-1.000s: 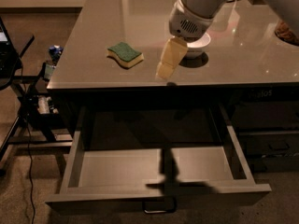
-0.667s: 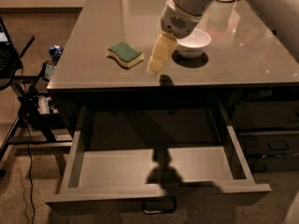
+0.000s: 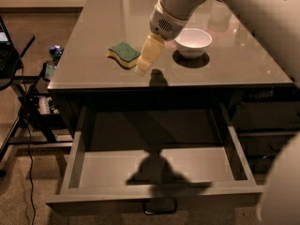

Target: Place sponge into top drawer

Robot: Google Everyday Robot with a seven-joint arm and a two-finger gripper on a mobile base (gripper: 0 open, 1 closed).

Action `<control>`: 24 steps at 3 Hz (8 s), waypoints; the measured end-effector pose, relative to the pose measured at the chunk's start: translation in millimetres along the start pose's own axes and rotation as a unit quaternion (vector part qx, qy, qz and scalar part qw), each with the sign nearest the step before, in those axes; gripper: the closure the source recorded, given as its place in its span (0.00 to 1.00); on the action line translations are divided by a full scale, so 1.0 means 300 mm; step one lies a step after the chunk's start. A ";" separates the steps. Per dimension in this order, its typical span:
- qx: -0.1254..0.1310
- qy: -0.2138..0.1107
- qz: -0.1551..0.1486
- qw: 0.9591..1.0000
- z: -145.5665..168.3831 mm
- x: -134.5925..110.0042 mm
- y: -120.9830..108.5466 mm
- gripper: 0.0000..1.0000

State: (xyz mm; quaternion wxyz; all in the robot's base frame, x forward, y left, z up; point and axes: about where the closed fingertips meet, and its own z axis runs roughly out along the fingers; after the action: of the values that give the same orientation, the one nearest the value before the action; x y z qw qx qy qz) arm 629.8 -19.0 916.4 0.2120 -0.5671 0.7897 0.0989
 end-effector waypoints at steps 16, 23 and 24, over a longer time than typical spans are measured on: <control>-0.056 0.025 0.083 0.995 0.413 -0.159 -0.289 1.00; 0.013 0.034 0.136 0.990 0.064 -0.040 0.075 1.00; 0.029 0.043 0.147 0.988 -0.002 0.054 0.202 1.00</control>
Offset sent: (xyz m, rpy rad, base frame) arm 0.0754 0.0589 -0.0202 0.0193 0.0652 0.0494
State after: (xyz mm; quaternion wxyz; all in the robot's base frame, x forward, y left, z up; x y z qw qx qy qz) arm 568.7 -12.5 904.6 0.1771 -0.4421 0.8755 0.0816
